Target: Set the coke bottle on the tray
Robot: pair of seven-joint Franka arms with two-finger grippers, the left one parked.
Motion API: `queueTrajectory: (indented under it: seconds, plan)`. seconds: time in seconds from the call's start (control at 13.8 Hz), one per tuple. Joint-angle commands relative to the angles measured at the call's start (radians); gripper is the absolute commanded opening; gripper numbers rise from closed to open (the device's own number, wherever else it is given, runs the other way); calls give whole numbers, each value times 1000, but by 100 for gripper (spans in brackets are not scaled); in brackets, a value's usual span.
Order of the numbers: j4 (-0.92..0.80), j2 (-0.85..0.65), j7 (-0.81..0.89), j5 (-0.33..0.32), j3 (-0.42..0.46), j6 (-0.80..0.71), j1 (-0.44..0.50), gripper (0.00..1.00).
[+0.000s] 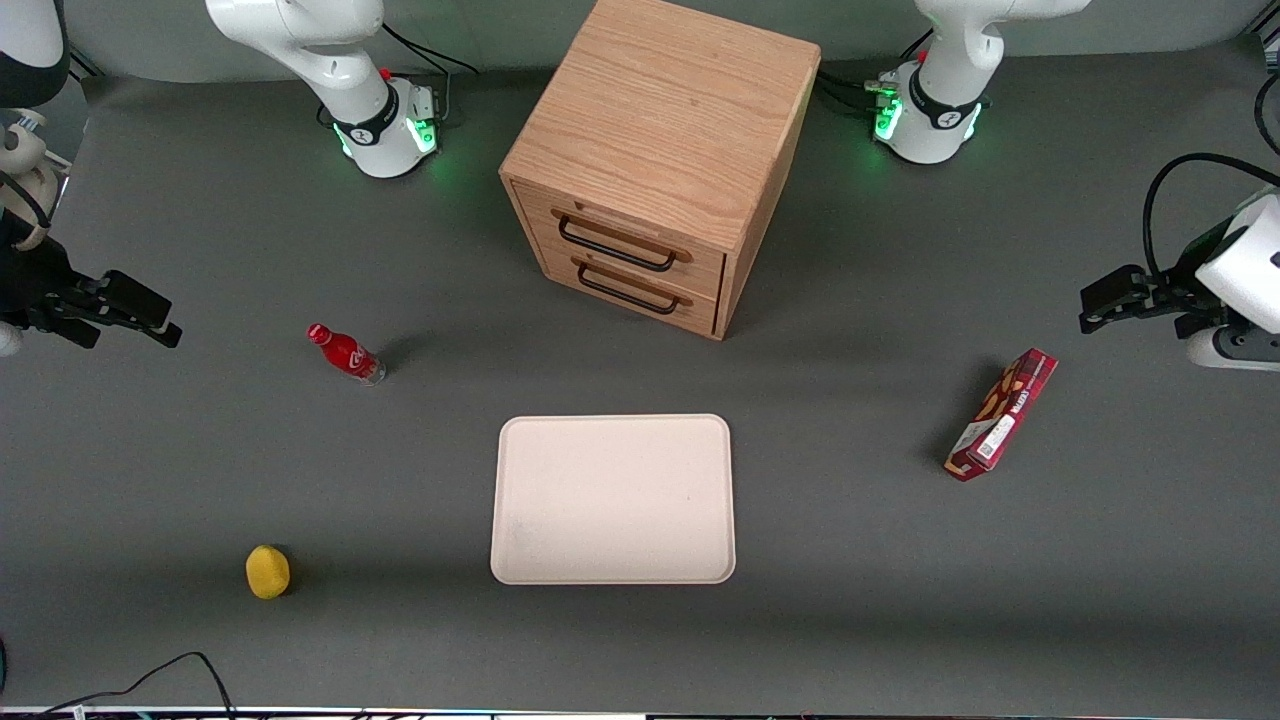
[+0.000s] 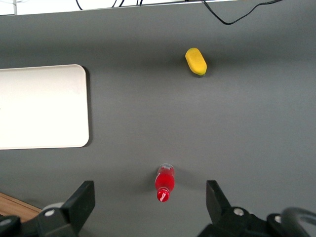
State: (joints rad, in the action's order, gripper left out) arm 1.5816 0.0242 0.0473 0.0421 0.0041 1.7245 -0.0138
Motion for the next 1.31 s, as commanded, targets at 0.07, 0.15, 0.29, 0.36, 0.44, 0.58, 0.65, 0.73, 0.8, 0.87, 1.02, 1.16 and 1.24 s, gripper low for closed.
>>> queueTrajectory:
  seconds: [0.07,0.15,0.29,0.36,0.44,0.58,0.65,0.73,0.8,0.87,1.02,1.16,1.24]
  plan:
    - [-22,43,17,-8,4,-11,6,100]
    - [-14,57,25,-7,14,-6,8,100]
    - [-8,88,68,-8,62,13,8,100]
    - [18,91,80,-10,80,44,8,100]
    - [65,88,89,-10,92,99,8,100]
    - [157,83,91,-11,112,168,8,100]
    - [197,86,91,-11,114,202,8,100]
    - [257,80,86,-11,114,248,6,100]
    - [331,57,85,-11,114,297,8,100]
    - [412,28,83,-11,117,353,8,100]
    - [571,-39,79,-11,126,470,6,98]
    - [633,-50,31,-13,132,488,0,95]
    - [658,-52,4,-13,132,495,-8,93]
